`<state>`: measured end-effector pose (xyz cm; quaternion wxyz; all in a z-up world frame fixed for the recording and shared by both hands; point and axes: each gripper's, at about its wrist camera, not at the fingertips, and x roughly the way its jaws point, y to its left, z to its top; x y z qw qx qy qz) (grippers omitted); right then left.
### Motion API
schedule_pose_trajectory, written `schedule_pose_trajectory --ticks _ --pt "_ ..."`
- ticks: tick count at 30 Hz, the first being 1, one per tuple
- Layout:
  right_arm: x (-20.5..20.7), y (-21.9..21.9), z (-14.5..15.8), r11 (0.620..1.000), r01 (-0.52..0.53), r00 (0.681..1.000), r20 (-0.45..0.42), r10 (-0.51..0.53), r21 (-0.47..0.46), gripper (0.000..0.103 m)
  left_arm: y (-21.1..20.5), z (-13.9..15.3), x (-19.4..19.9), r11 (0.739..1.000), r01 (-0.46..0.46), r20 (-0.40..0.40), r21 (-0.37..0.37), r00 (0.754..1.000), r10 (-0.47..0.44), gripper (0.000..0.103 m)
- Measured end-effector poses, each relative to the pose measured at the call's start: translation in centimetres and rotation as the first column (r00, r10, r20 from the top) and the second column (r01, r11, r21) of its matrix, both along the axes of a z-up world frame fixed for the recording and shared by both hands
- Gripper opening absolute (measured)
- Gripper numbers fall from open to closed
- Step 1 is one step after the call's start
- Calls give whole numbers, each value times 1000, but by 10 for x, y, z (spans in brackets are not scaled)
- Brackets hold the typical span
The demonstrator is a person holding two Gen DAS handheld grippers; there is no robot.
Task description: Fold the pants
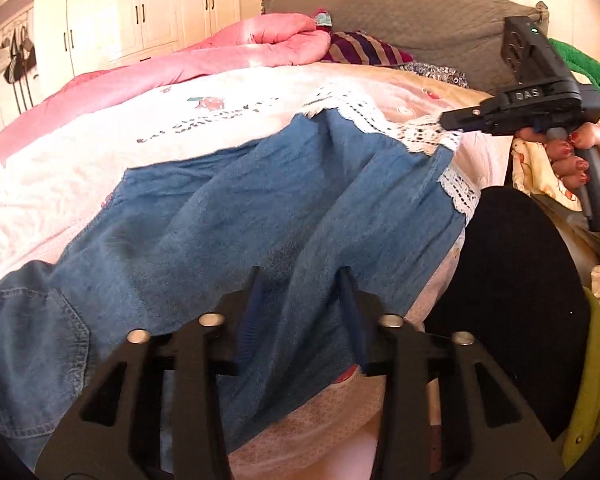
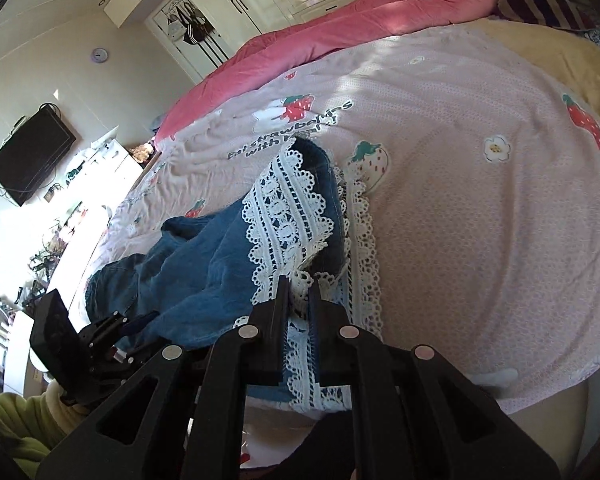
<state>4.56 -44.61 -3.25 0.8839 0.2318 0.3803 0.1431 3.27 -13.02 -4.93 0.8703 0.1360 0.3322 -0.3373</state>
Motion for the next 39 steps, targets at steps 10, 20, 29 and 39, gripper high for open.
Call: schedule_pose_trajectory --ticks 10,20,29,39 --pt "-27 -1 -26 1000 -7 998 -55 6 -25 14 6 -6 -17 998 54 -29 -13 998 -55 5" --pt "-35 3 -34 993 -27 993 -114 13 -117 10 3 -8 -21 998 62 -23 -5 998 -62 5" --pt "-33 9 -36 986 -26 986 -168 -2 -166 20 2 -17 -18 997 72 -66 -3 995 -72 8" --pt "-16 24 15 988 -15 1000 8 16 -154 36 9 2 -24 993 76 -37 -89 996 -80 50"
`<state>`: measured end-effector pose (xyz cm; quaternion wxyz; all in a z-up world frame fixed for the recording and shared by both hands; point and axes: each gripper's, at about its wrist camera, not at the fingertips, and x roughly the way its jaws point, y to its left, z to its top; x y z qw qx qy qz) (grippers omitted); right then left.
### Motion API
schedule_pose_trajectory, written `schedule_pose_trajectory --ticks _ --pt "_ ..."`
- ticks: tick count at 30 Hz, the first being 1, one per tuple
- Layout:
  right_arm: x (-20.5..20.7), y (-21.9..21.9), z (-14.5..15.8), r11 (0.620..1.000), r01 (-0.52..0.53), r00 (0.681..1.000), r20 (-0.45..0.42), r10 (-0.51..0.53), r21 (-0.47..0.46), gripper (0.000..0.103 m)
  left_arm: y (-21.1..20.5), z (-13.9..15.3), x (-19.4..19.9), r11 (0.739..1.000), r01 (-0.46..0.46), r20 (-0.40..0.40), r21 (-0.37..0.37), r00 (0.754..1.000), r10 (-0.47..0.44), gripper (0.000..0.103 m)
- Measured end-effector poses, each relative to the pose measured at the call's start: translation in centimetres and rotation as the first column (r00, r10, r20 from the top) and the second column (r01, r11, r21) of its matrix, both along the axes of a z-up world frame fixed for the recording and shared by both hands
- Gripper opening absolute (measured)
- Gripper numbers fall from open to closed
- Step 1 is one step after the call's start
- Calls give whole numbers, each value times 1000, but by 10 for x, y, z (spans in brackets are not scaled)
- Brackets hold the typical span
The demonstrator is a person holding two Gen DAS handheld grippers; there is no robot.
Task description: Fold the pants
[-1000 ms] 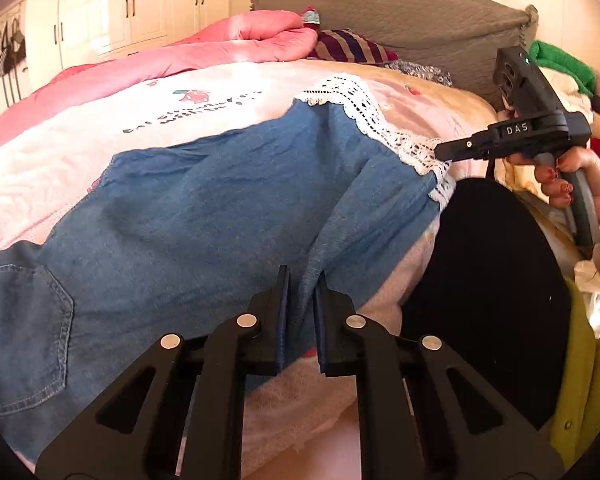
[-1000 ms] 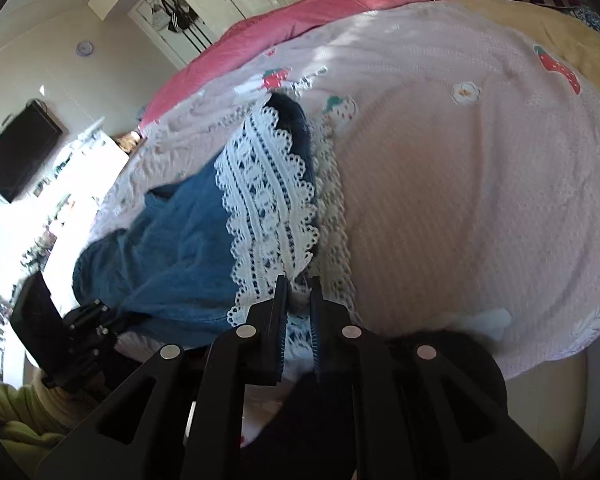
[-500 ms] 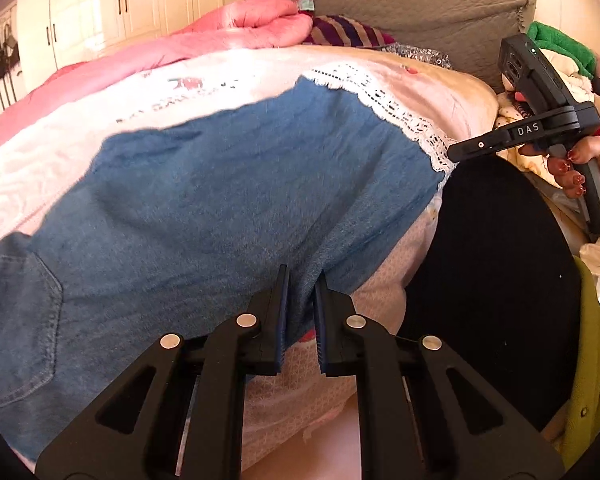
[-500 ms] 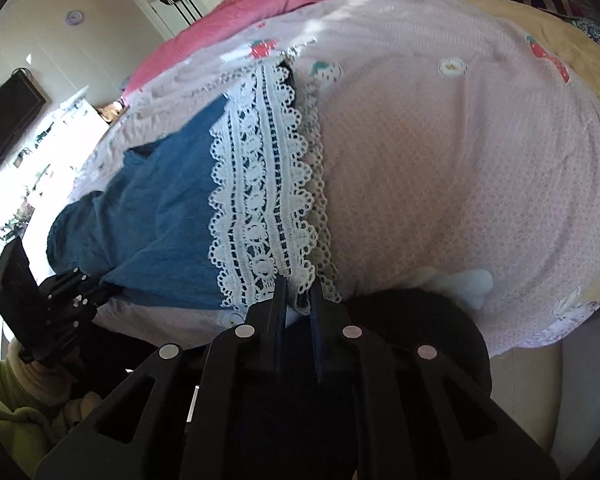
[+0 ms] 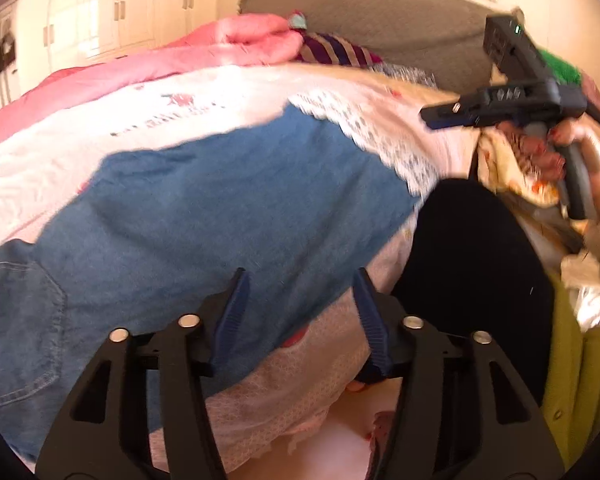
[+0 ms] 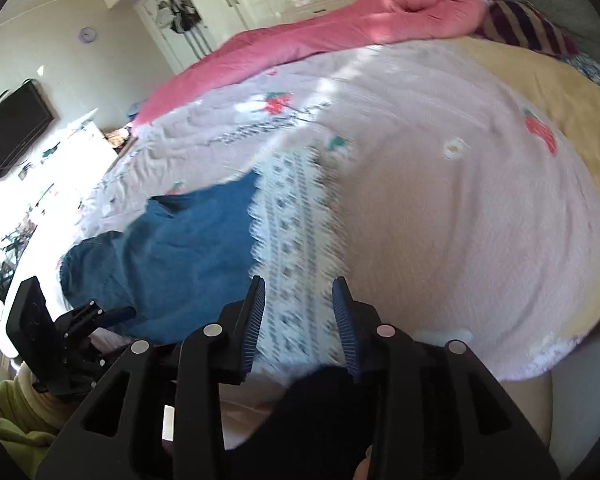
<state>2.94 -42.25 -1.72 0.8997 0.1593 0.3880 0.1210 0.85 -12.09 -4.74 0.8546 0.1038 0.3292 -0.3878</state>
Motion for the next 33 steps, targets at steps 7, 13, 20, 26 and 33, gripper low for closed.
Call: schedule_pose_trajectory --ticks 7,13,20,26,33 --pt "61 33 -17 995 -68 993 -102 61 -68 37 35 23 36 982 -191 22 -3 981 191 69" --pt "60 22 -35 999 -42 990 -133 37 -34 35 56 10 70 960 -275 -44 51 960 278 72" --pt "74 79 40 975 -220 973 70 221 -13 61 64 8 73 958 -285 -66 6 956 285 73" --pt "167 179 35 894 -447 894 -20 447 -7 62 59 9 56 965 -261 -34 9 965 261 77" --pt "235 242 -11 859 -489 863 -229 451 -152 1 34 -5 46 968 -213 -7 131 976 216 77"
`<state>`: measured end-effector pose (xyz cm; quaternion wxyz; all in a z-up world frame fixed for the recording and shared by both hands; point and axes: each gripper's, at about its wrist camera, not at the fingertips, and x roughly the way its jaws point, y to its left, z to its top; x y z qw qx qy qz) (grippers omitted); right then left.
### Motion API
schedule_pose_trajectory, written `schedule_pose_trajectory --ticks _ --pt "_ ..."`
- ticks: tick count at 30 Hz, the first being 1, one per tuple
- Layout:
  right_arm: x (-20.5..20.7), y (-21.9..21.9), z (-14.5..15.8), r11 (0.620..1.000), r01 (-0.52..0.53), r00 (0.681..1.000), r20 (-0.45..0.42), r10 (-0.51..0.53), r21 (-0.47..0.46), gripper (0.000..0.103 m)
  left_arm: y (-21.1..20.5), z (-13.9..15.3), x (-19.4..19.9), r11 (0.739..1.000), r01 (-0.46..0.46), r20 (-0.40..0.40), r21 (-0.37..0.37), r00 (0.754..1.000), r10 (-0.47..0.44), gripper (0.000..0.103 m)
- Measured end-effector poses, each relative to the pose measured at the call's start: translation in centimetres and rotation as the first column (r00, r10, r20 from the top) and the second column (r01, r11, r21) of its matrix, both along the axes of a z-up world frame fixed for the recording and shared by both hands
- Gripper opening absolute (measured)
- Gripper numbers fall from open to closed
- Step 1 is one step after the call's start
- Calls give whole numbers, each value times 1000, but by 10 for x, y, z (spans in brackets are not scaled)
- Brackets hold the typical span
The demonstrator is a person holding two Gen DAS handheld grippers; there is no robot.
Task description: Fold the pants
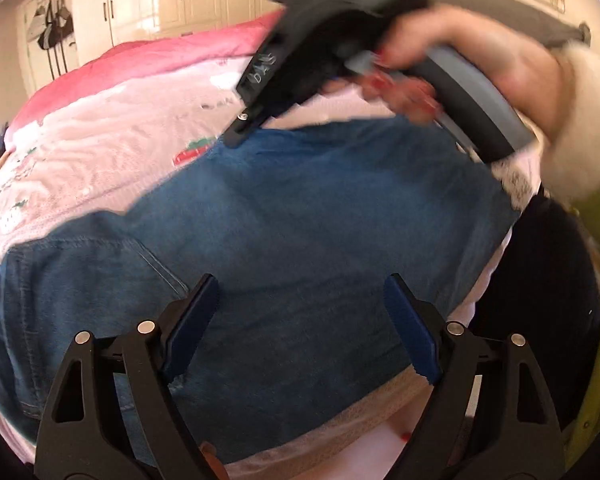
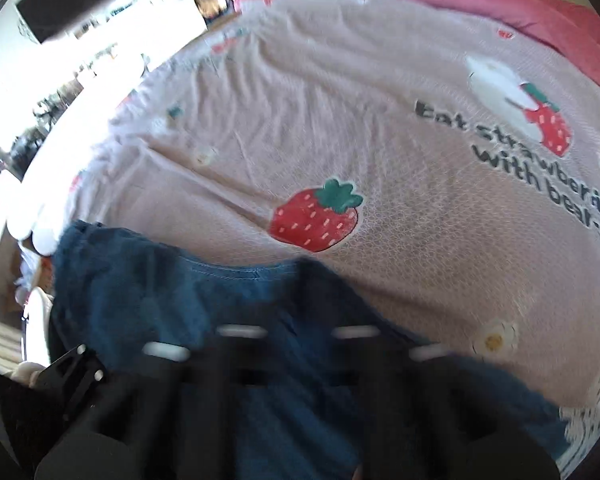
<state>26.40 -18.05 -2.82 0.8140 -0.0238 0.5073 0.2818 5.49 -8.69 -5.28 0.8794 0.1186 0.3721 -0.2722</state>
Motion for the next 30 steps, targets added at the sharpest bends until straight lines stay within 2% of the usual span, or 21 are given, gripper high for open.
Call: schedule_pose_trajectory --ticks 4,6,8,9,10,11,13,15,18,20,22,23,25,29,30 --pt "18 7 -2 1000 19 999 33 -19 -24 0 -8 -12 0 998 1 5 61 1000 -1 77" --pt "22 9 -5 998 36 998 60 -34 -47 1 -8 -13 1 998 0 -4 55 1000 0 77" --pt "23 0 0 998 58 995 83 -58 -5 2 -6 -11 4 999 5 -18 38 1000 -4 77" --pt "20 -14 9 997 60 995 79 -64 57 2 -4 -8 5 1000 6 -26 25 1000 -5 77" --pt "14 -30 18 992 70 993 86 -79 109 8 -1 -4 7 1000 3 -31 9 1000 -3 77" --pt "9 -41 25 989 75 991 101 -88 128 25 3 4 10 1000 -3 -27 -19 1000 3 78" --pt "-8 -80 42 985 102 980 156 -124 143 47 14 27 17 996 -20 7 -85 1000 20 82" --pt "-25 -123 54 977 158 966 183 -182 141 49 19 46 32 993 -42 40 -114 998 47 90" --pt "-44 -182 56 956 266 939 191 -286 125 50 14 62 69 994 -71 88 -84 993 78 90" --pt "-50 -210 50 936 331 923 163 -348 121 50 5 61 100 994 -79 32 -71 996 81 90" --pt "-58 -239 38 908 399 903 122 -413 127 51 -4 51 132 995 -87 -73 -52 994 84 89" --pt "-62 -250 32 895 426 893 97 -439 130 51 -7 44 147 994 -101 -122 -34 988 96 85" --pt "-67 -263 18 879 453 885 46 -464 152 51 -9 32 160 992 -126 -176 -9 977 123 65" --pt "-70 -264 5 872 447 892 -28 -451 200 51 -23 21 174 994 -107 -229 -26 969 98 44" --pt "-70 -262 2 871 439 898 -58 -437 220 49 -26 20 174 995 -93 -238 -32 968 83 33"
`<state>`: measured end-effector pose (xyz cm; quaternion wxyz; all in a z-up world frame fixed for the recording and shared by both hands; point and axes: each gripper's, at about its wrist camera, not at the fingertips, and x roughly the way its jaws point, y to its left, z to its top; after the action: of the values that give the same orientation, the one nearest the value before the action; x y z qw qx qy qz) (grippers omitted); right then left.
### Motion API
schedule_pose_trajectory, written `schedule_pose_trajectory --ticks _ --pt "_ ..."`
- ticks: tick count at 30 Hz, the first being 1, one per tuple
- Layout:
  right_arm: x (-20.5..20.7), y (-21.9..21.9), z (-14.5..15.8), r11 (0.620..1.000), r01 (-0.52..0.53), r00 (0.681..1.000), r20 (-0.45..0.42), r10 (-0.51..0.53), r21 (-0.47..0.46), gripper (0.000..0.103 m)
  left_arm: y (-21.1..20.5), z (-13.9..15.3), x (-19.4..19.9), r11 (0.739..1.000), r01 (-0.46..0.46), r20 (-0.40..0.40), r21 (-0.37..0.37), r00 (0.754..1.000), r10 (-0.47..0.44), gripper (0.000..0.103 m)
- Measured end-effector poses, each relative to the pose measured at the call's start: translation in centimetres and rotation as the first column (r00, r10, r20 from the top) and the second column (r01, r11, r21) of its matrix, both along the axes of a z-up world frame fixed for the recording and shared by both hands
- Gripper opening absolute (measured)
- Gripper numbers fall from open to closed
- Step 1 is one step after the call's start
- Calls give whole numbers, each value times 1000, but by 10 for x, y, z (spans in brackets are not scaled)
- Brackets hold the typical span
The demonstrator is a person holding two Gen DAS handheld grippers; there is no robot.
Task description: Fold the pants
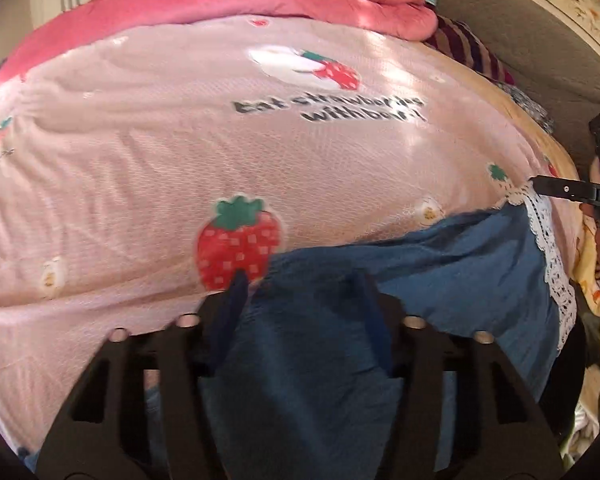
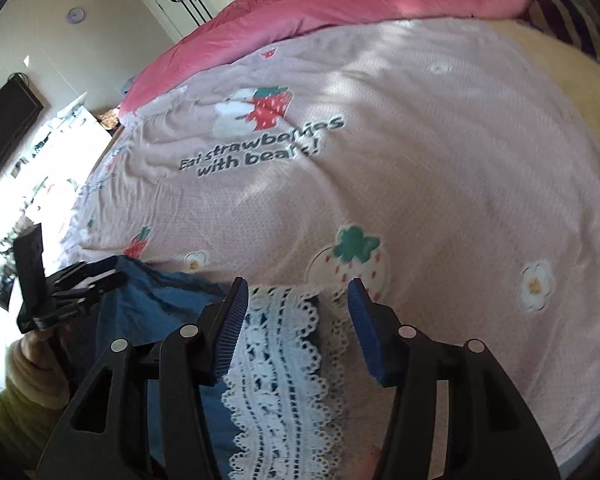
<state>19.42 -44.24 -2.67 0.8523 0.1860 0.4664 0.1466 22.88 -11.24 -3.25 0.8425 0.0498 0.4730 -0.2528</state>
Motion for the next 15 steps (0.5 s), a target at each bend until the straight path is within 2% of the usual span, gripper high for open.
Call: schedule_pose_trajectory --ticks 1,2,3,8,15 --pt "0 0 -2 1000 -8 1000 -9 8 26 33 -3 -2 1 1000 15 -10 -4 1000 -15 20" --pt "-1 2 -3 999 -10 1000 -6 10 33 5 -7 -4 1 1000 19 -11 18 1000 -19 14" --pt "-3 4 -2 1000 -13 1000 6 13 19 3 -11 -7 -1 998 21 -3 55 1000 -21 4" --pt "-18 -3 6 997 61 995 86 -57 -42 3 -8 -6 9 999 -18 12 29 1000 18 3" --pt "-8 5 -23 983 87 994 75 -75 -160 4 -9 -17 17 998 -49 43 45 998 47 3"
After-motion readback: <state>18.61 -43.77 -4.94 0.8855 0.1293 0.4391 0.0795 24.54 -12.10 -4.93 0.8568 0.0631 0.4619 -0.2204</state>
